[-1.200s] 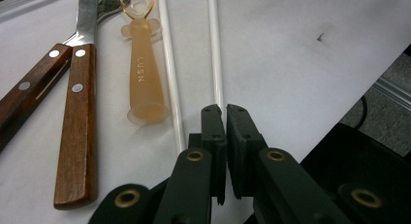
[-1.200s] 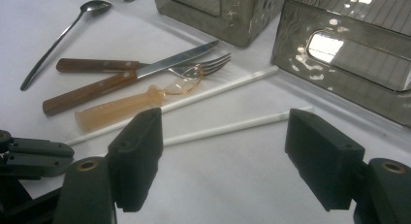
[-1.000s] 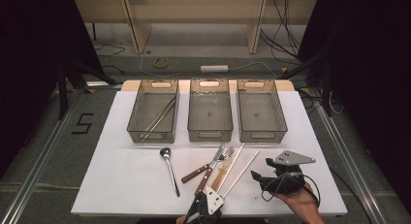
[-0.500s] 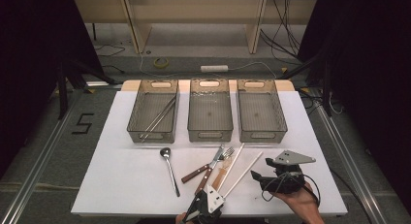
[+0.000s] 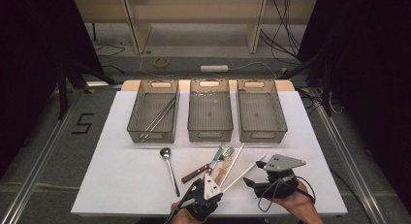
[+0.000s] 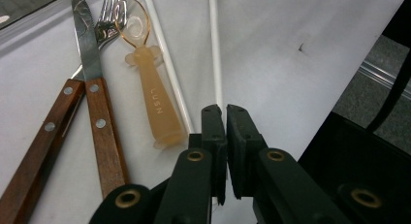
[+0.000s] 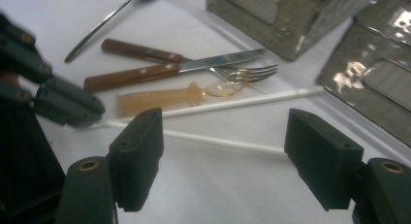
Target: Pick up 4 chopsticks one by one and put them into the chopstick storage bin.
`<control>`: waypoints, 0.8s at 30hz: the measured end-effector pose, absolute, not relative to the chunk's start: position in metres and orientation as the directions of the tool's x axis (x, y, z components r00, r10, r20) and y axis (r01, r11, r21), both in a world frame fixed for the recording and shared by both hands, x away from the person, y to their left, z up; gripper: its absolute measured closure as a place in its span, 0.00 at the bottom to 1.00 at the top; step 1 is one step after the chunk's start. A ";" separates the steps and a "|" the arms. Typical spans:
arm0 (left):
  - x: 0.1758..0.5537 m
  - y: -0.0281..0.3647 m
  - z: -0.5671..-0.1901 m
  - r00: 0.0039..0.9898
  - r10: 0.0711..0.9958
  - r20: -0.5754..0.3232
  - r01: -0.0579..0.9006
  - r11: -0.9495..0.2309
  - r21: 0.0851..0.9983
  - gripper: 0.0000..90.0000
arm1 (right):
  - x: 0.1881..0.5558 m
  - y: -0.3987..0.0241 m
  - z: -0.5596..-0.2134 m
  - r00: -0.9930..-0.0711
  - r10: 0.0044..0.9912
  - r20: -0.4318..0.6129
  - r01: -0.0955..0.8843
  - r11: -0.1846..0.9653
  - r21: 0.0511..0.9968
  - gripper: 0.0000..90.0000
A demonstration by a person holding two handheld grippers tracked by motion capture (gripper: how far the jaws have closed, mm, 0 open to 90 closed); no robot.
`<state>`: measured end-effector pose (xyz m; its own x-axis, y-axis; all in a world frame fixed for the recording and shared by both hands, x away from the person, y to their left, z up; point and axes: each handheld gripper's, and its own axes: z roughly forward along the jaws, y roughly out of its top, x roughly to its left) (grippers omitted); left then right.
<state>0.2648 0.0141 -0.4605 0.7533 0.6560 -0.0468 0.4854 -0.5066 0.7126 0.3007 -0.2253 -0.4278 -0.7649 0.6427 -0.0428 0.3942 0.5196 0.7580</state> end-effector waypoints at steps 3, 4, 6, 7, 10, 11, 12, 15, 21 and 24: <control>0.267 0.014 -0.456 0.758 0.651 -0.046 0.483 -0.512 0.710 0.96 | 0.299 -0.215 -0.432 -0.801 0.593 -0.080 0.352 0.575 0.738 0.35; 0.268 0.014 -0.455 0.761 0.647 -0.046 0.483 -0.517 0.707 0.96 | 0.300 -0.212 -0.435 -0.811 0.577 -0.096 0.337 0.595 0.730 0.35; 0.270 0.015 -0.453 0.762 0.646 -0.048 0.483 -0.518 0.706 0.96 | 0.300 -0.206 -0.439 -0.828 0.547 -0.127 0.311 0.635 0.707 0.36; 0.270 0.015 -0.452 0.761 0.647 -0.049 0.484 -0.515 0.707 0.96 | 0.300 -0.203 -0.442 -0.836 0.530 -0.142 0.297 0.655 0.695 0.36; 0.270 0.015 -0.451 0.763 0.645 -0.051 0.485 -0.518 0.704 0.96 | 0.303 -0.195 -0.449 -0.851 0.489 -0.190 0.262 0.710 0.654 0.37; 0.271 0.015 -0.451 0.764 0.643 -0.052 0.486 -0.520 0.703 0.96 | 0.304 -0.193 -0.452 -0.854 0.476 -0.210 0.246 0.725 0.643 0.37; 0.271 0.015 -0.451 0.763 0.644 -0.053 0.486 -0.519 0.703 0.96 | 0.305 -0.192 -0.453 -0.855 0.464 -0.232 0.231 0.741 0.630 0.38; 0.270 0.014 -0.452 0.764 0.643 -0.052 0.486 -0.520 0.703 0.96 | 0.308 -0.187 -0.457 -0.860 0.434 -0.270 0.198 0.769 0.608 0.39; 0.270 0.014 -0.450 0.766 0.640 -0.055 0.484 -0.519 0.704 0.96 | 0.311 -0.180 -0.464 -0.862 0.382 -0.334 0.144 0.816 0.560 0.42; 0.270 0.014 -0.449 0.768 0.639 -0.054 0.482 -0.519 0.706 0.96 | 0.311 -0.179 -0.466 -0.858 0.363 -0.363 0.122 0.830 0.544 0.45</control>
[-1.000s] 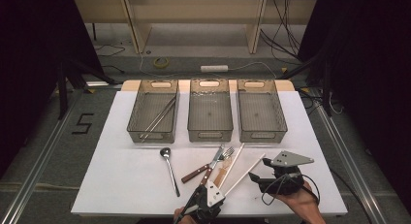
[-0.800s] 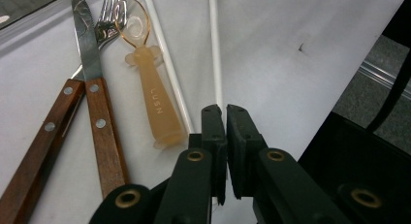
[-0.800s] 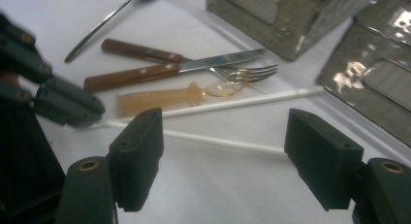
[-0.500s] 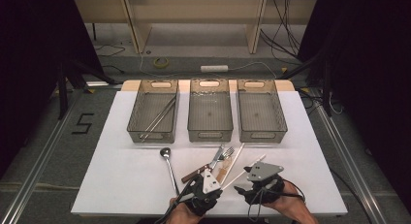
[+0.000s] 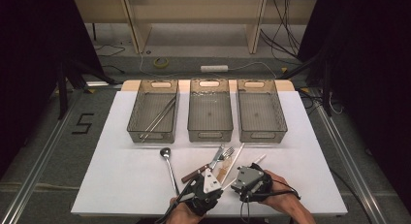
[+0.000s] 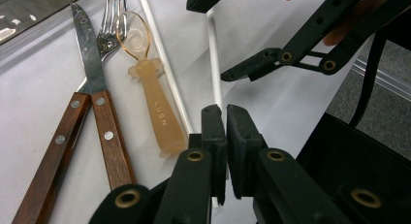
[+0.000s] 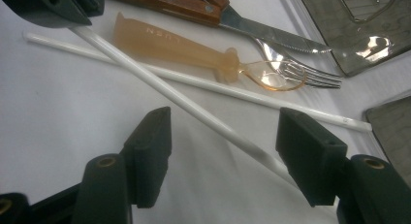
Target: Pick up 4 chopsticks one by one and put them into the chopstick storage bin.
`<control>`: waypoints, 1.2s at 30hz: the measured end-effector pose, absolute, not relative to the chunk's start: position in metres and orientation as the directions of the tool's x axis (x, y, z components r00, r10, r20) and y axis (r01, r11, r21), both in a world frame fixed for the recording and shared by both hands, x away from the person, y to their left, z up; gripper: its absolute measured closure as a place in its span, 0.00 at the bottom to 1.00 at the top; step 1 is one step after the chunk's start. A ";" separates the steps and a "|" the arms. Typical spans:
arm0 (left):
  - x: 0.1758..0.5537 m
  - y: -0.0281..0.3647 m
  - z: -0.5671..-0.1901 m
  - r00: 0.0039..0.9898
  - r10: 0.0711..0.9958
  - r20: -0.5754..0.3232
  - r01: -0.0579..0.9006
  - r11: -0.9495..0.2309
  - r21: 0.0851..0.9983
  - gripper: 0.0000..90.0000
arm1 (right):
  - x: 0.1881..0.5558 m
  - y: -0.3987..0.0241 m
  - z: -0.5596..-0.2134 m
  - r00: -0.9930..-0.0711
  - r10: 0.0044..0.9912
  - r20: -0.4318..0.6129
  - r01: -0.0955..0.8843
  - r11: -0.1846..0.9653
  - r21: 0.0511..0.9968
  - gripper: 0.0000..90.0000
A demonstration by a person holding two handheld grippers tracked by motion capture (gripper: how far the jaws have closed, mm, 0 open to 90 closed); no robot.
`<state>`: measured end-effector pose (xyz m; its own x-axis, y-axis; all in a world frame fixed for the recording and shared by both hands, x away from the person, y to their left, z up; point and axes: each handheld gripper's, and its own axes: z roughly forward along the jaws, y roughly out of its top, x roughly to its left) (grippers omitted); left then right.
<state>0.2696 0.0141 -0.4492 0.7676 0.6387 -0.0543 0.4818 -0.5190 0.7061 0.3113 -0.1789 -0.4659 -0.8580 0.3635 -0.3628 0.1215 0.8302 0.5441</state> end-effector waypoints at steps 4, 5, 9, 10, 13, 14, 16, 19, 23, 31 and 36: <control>0.270 0.014 -0.446 0.768 0.638 -0.055 0.480 -0.516 0.710 0.96 | 0.311 -0.177 -0.467 -0.851 0.351 -0.390 0.098 0.836 0.539 0.50; 0.270 0.014 -0.445 0.768 0.638 -0.055 0.479 -0.515 0.711 0.96 | 0.311 -0.177 -0.468 -0.849 0.343 -0.402 0.088 0.842 0.533 0.52; 0.271 0.015 -0.443 0.769 0.636 -0.058 0.479 -0.515 0.711 0.96 | 0.309 -0.175 -0.469 -0.841 0.302 -0.449 0.040 0.862 0.505 0.60; 0.271 0.015 -0.442 0.768 0.637 -0.060 0.480 -0.512 0.712 0.96 | 0.308 -0.174 -0.469 -0.837 0.297 -0.459 0.028 0.862 0.506 0.62; 0.272 0.016 -0.441 0.769 0.637 -0.061 0.478 -0.509 0.716 0.96 | 0.308 -0.174 -0.468 -0.832 0.277 -0.480 -0.003 0.864 0.504 0.70; 0.272 0.016 -0.440 0.769 0.636 -0.060 0.476 -0.508 0.718 0.96 | 0.307 -0.174 -0.468 -0.833 0.262 -0.487 -0.014 0.870 0.492 0.73; 0.273 0.016 -0.438 0.771 0.634 -0.063 0.475 -0.505 0.721 0.96 | 0.305 -0.174 -0.467 -0.828 0.234 -0.510 -0.046 0.878 0.477 0.76; 0.275 0.018 -0.434 0.770 0.635 -0.060 0.468 -0.497 0.731 0.96 | 0.302 -0.174 -0.466 -0.798 0.185 -0.573 -0.107 0.892 0.438 0.82; 0.279 0.022 -0.427 0.774 0.631 -0.057 0.445 -0.478 0.757 0.95 | 0.299 -0.172 -0.464 -0.741 0.099 -0.664 -0.204 0.909 0.363 0.88; 0.289 0.040 -0.411 0.760 0.637 -0.130 0.440 -0.357 0.824 0.73 | 0.297 -0.170 -0.451 -0.643 0.040 -0.765 -0.280 0.917 0.283 0.96; 0.290 0.057 -0.400 0.739 0.655 -0.156 0.430 -0.281 0.858 0.54 | 0.299 -0.173 -0.446 -0.644 0.055 -0.763 -0.282 0.910 0.303 0.96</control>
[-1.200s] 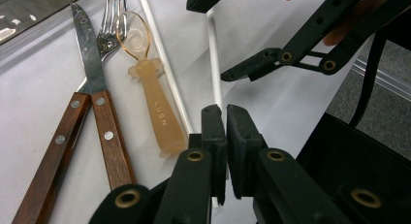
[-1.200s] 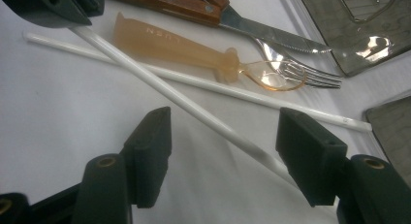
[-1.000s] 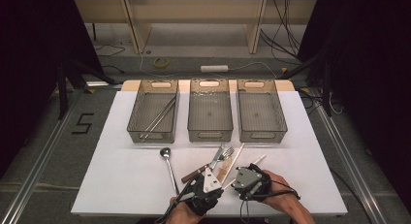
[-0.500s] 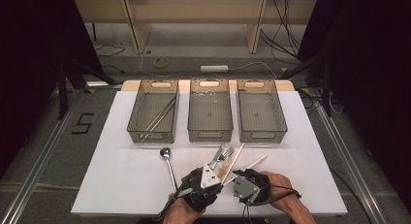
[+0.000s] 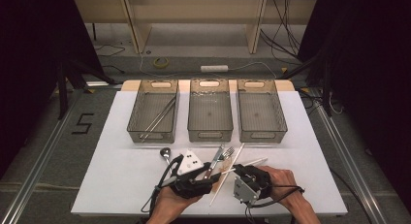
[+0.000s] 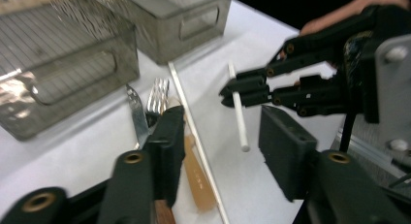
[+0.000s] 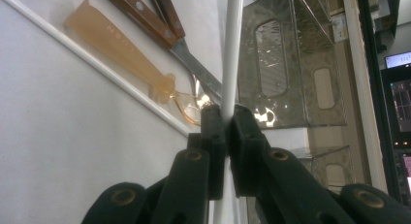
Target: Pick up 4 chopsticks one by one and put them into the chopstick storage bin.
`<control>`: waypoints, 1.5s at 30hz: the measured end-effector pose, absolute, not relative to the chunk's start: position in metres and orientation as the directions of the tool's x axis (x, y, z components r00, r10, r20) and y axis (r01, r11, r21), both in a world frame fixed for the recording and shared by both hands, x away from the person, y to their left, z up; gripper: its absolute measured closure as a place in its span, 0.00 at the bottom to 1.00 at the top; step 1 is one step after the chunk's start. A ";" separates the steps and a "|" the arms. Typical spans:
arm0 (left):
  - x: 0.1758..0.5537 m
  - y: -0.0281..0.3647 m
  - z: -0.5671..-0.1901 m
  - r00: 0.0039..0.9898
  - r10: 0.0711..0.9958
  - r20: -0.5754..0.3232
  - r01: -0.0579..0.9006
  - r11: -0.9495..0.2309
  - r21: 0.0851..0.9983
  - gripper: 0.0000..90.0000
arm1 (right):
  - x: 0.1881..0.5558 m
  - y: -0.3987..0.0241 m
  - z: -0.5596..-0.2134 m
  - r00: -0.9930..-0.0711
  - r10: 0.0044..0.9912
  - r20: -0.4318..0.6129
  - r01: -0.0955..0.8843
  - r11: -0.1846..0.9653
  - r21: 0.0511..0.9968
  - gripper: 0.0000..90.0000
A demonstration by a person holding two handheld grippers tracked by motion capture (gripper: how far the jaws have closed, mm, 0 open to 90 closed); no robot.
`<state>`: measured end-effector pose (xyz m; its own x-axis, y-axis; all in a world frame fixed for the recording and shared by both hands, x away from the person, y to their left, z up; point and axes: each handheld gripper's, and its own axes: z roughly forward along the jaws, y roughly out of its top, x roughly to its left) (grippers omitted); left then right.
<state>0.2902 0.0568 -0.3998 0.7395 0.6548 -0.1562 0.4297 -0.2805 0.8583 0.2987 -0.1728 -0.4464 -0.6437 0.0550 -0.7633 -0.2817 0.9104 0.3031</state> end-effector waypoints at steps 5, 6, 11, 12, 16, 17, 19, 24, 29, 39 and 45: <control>0.285 0.073 -0.393 0.738 0.658 -0.153 0.399 -0.242 0.885 0.44 | 0.300 -0.175 -0.438 -0.634 0.096 -0.768 -0.265 0.905 0.332 0.96; 0.284 0.077 -0.393 0.739 0.657 -0.152 0.393 -0.237 0.888 0.43 | 0.301 -0.175 -0.435 -0.633 0.101 -0.768 -0.262 0.905 0.336 0.96; 0.282 0.093 -0.398 0.728 0.673 -0.133 0.368 -0.220 0.904 0.37 | 0.308 -0.178 -0.421 -0.658 0.211 -0.723 -0.190 0.883 0.430 0.96; 0.282 0.096 -0.400 0.727 0.676 -0.125 0.362 -0.222 0.905 0.36 | 0.310 -0.179 -0.417 -0.666 0.240 -0.706 -0.165 0.876 0.453 0.96; 0.283 0.110 -0.407 0.714 0.692 -0.110 0.350 -0.216 0.912 0.33 | 0.319 -0.181 -0.403 -0.697 0.355 -0.623 -0.082 0.824 0.561 0.96; 0.283 0.113 -0.408 0.710 0.695 -0.110 0.350 -0.214 0.912 0.33 | 0.322 -0.182 -0.399 -0.705 0.387 -0.595 -0.054 0.806 0.589 0.96; 0.284 0.119 -0.411 0.701 0.706 -0.100 0.352 -0.220 0.910 0.32 | 0.327 -0.182 -0.391 -0.722 0.436 -0.537 -0.010 0.769 0.639 0.96; 0.286 0.131 -0.416 0.679 0.730 -0.075 0.356 -0.238 0.904 0.30 | 0.345 -0.180 -0.367 -0.764 0.534 -0.363 0.112 0.663 0.740 0.96; 0.285 0.142 -0.418 0.658 0.751 -0.060 0.352 -0.236 0.906 0.29 | 0.367 -0.174 -0.349 -0.780 0.603 -0.164 0.246 0.537 0.807 0.96; 0.287 0.160 -0.420 0.621 0.782 -0.062 0.366 -0.220 0.904 0.28 | 0.408 -0.148 -0.332 -0.784 0.617 0.066 0.366 0.373 0.853 0.96; 0.286 0.165 -0.420 0.602 0.796 -0.065 0.368 -0.205 0.907 0.27 | 0.424 -0.126 -0.329 -0.774 0.620 0.131 0.401 0.320 0.859 0.96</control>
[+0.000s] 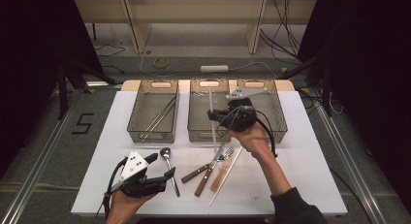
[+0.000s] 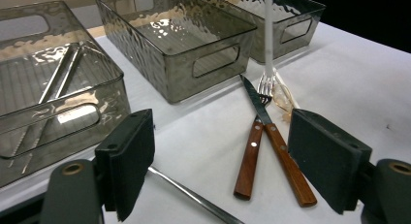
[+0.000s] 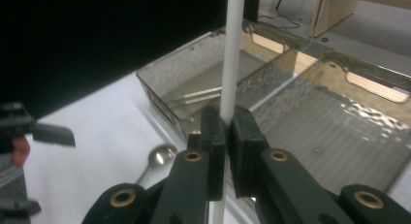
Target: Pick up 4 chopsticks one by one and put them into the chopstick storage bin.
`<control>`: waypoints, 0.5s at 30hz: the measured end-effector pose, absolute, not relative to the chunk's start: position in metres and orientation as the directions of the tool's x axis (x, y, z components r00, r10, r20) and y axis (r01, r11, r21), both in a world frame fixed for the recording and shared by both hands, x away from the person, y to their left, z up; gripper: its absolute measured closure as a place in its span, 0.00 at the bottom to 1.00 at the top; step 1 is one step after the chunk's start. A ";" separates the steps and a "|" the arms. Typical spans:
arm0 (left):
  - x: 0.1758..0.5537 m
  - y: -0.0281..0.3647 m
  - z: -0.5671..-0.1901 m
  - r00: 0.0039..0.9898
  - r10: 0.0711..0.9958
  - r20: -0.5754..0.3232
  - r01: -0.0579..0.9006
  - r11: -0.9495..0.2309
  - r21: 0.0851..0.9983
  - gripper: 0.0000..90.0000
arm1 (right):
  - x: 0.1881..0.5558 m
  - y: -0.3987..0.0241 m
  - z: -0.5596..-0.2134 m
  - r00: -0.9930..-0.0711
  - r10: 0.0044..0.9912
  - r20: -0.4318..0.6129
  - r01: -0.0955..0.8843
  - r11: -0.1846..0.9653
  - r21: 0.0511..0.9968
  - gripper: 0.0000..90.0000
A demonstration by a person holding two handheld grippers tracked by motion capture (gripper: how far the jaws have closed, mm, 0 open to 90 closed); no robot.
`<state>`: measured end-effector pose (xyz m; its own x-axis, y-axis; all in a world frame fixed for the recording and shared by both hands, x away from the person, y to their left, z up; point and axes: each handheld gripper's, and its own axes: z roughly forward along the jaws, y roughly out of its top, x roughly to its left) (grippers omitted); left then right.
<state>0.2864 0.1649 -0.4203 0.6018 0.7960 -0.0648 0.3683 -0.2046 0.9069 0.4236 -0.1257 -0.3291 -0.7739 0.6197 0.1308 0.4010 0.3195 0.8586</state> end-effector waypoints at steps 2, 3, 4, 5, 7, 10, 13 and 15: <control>0.286 0.167 -0.420 0.601 0.797 -0.056 0.364 -0.210 0.907 0.27 | 0.428 -0.119 -0.329 -0.766 0.622 0.164 0.420 0.291 0.859 0.96; 0.286 0.167 -0.420 0.600 0.798 -0.059 0.364 -0.207 0.908 0.26 | 0.430 -0.116 -0.328 -0.765 0.619 0.179 0.427 0.278 0.861 0.96; 0.285 0.168 -0.420 0.600 0.798 -0.060 0.363 -0.205 0.909 0.26 | 0.432 -0.113 -0.327 -0.764 0.618 0.187 0.431 0.272 0.861 0.96; 0.285 0.168 -0.420 0.600 0.798 -0.060 0.363 -0.205 0.909 0.25 | 0.434 -0.109 -0.326 -0.762 0.618 0.194 0.434 0.265 0.861 0.96; 0.284 0.169 -0.420 0.602 0.797 -0.058 0.357 -0.203 0.912 0.25 | 0.439 -0.103 -0.324 -0.759 0.615 0.214 0.443 0.246 0.862 0.96; 0.282 0.170 -0.420 0.600 0.798 -0.063 0.352 -0.193 0.916 0.24 | 0.447 -0.093 -0.321 -0.750 0.615 0.244 0.458 0.217 0.862 0.96; 0.281 0.170 -0.420 0.600 0.798 -0.064 0.350 -0.190 0.917 0.23 | 0.457 -0.082 -0.319 -0.741 0.618 0.265 0.473 0.199 0.858 0.96; 0.281 0.171 -0.420 0.598 0.799 -0.062 0.351 -0.191 0.917 0.23 | 0.463 -0.073 -0.317 -0.737 0.620 0.268 0.478 0.199 0.856 0.96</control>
<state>0.2813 0.1714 -0.4204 0.5983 0.7988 -0.0623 0.3510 -0.1915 0.9166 0.4631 -0.0733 -0.3170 -0.7375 0.6201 0.2676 0.4775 0.1985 0.8559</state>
